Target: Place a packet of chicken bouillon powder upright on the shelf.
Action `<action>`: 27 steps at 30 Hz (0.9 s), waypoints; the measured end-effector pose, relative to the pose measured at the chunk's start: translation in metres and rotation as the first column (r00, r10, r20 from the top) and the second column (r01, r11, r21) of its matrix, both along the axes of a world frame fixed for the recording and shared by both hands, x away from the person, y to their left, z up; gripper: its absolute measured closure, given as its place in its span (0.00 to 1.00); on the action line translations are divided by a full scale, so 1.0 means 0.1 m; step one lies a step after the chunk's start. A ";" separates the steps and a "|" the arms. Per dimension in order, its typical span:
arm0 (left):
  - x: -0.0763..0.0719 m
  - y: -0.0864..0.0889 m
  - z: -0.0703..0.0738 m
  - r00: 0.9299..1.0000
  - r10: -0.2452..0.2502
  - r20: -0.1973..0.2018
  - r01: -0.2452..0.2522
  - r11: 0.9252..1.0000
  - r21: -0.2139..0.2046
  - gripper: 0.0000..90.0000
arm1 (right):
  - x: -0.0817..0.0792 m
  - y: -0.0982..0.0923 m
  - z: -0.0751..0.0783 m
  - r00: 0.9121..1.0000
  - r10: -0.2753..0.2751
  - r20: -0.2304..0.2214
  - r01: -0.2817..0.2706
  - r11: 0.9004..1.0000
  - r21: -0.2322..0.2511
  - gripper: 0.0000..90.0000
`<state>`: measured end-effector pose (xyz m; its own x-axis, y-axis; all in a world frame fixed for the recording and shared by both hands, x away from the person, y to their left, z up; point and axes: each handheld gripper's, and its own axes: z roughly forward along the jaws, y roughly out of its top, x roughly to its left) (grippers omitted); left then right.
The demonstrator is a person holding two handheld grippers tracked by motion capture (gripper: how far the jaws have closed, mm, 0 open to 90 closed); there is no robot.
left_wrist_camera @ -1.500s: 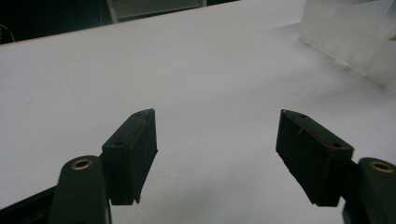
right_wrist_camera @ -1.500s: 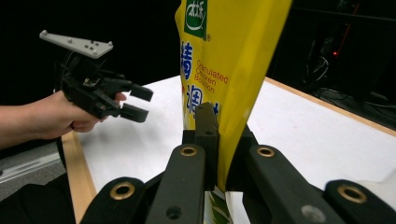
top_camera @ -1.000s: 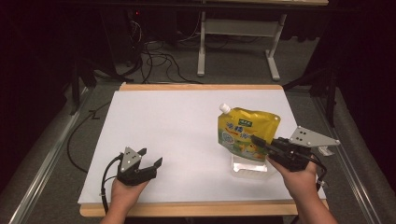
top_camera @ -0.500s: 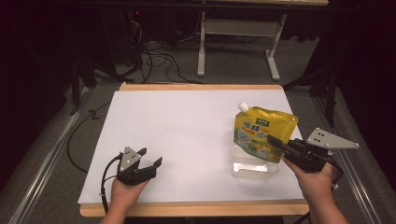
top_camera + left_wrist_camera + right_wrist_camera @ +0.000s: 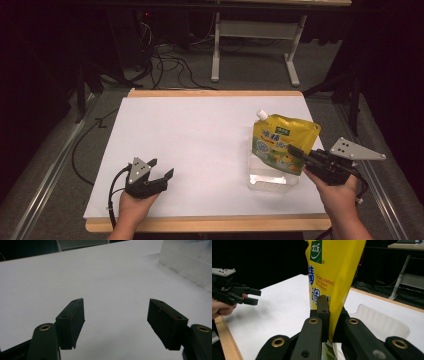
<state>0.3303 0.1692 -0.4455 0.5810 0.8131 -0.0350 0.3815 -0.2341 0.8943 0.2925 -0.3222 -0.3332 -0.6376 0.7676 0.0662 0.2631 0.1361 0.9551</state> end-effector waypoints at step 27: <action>0.00 0.01 0.00 1.000 -0.003 0.000 0.003 1.000 -0.001 0.34 | 0.00 0.05 -0.28 0.998 -0.031 -0.046 0.031 1.000 0.003 1.00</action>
